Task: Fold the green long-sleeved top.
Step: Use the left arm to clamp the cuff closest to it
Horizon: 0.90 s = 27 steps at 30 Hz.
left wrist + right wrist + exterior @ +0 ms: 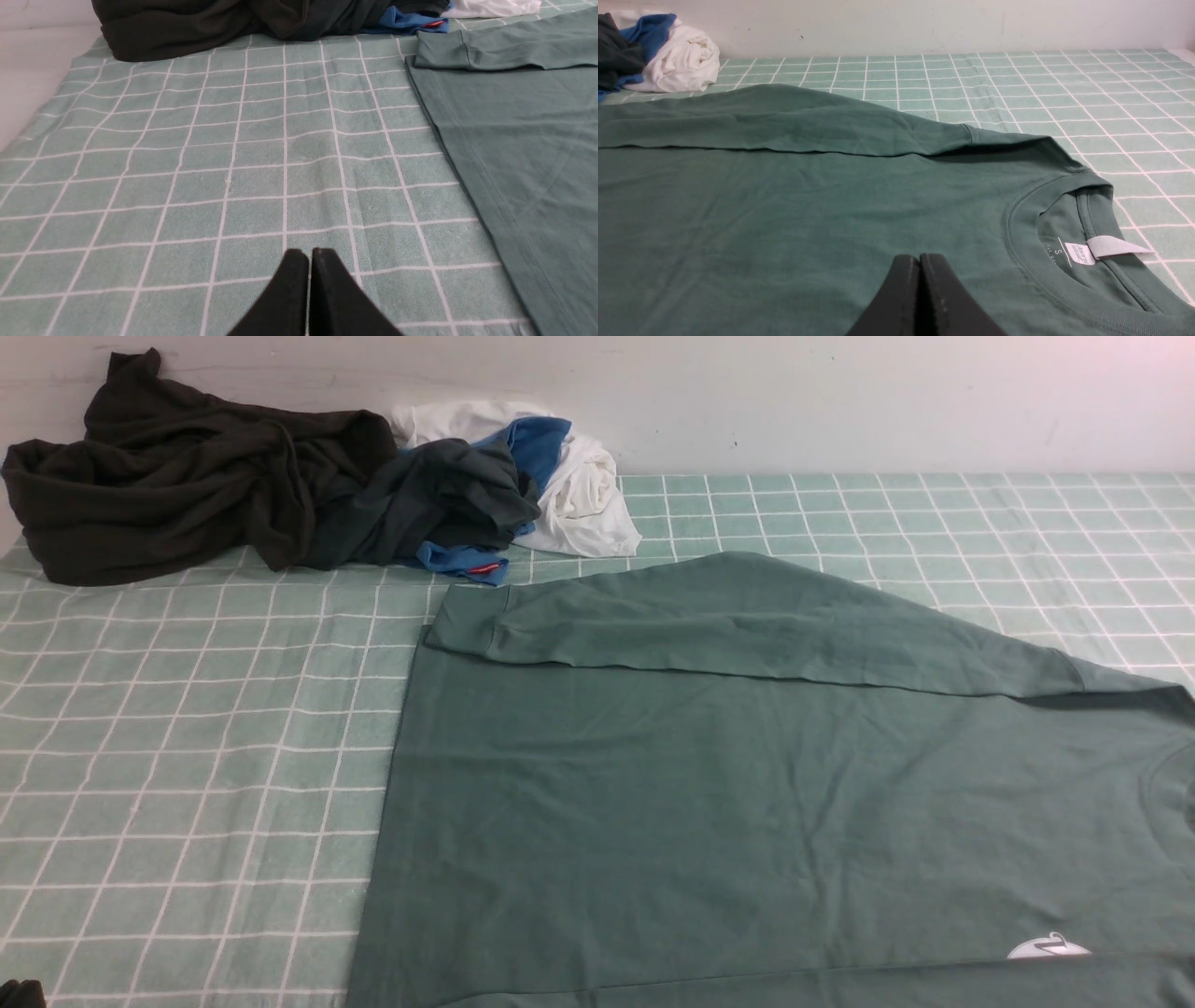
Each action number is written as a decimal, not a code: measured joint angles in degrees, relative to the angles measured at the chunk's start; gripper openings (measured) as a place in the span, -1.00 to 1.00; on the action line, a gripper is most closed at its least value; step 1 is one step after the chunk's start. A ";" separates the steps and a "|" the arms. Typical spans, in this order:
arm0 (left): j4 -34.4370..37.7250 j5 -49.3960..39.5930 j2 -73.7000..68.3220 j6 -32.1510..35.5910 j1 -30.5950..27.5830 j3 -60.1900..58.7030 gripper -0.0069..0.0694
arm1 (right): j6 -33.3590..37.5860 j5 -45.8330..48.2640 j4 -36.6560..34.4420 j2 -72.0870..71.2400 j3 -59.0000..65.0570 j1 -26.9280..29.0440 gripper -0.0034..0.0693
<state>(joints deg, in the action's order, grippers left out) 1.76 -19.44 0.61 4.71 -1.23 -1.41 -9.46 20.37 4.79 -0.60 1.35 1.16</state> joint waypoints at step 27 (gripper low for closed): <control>43.58 0.49 0.00 -19.67 0.00 -0.27 -0.83 | -24.10 -2.73 -34.75 0.00 0.06 0.00 -0.94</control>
<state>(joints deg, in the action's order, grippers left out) 45.34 -18.95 0.61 -14.97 -1.23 -1.68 -33.56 17.64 -29.96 -0.60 1.41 1.16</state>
